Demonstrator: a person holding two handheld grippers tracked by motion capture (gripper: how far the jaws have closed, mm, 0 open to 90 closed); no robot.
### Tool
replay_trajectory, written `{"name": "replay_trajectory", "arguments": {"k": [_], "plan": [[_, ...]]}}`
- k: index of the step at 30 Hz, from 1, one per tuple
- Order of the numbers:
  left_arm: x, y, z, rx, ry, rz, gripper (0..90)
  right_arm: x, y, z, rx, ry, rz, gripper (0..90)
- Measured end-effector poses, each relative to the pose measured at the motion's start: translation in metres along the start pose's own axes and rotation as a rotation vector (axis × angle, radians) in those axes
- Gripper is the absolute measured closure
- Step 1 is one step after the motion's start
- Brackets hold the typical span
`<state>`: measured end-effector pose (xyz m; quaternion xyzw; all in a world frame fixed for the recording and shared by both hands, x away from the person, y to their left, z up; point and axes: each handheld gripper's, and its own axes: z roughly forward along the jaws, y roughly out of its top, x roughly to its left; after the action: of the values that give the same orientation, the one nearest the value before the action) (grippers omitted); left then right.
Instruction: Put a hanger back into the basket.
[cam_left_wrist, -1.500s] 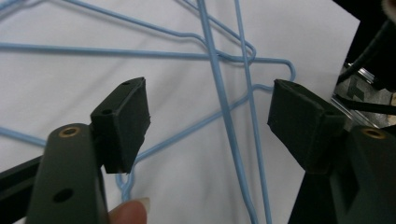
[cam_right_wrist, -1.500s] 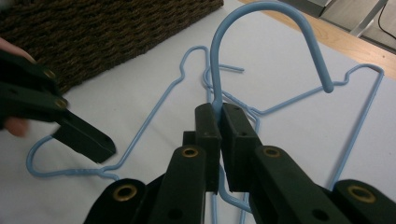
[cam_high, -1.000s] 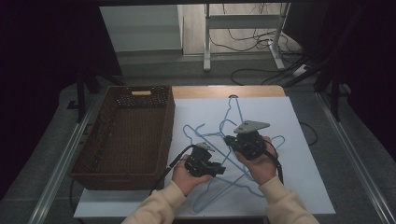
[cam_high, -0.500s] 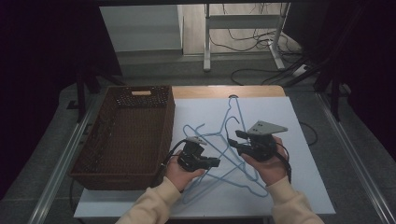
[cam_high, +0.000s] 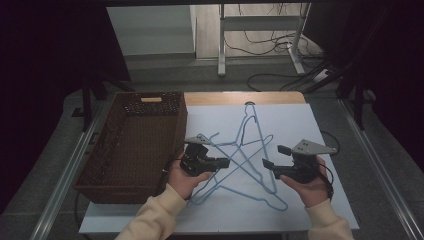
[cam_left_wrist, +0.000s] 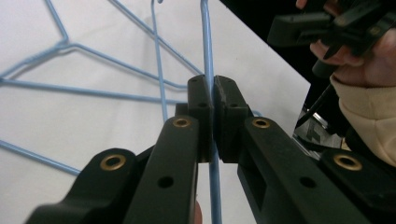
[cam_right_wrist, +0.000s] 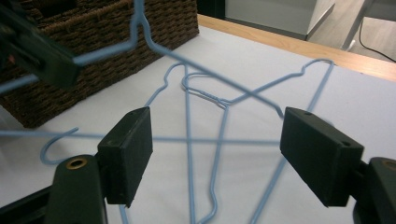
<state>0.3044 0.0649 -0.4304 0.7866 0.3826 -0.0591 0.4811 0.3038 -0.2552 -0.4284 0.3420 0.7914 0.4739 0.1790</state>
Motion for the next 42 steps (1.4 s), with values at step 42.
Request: {"name": "replay_trajectory", "arguments": {"k": [42], "plan": [[0.027,0.015,-0.156,-0.223,0.087,0.035,85.9,-0.025,-0.031,0.017,0.163,-0.045,0.031,20.5]]}}
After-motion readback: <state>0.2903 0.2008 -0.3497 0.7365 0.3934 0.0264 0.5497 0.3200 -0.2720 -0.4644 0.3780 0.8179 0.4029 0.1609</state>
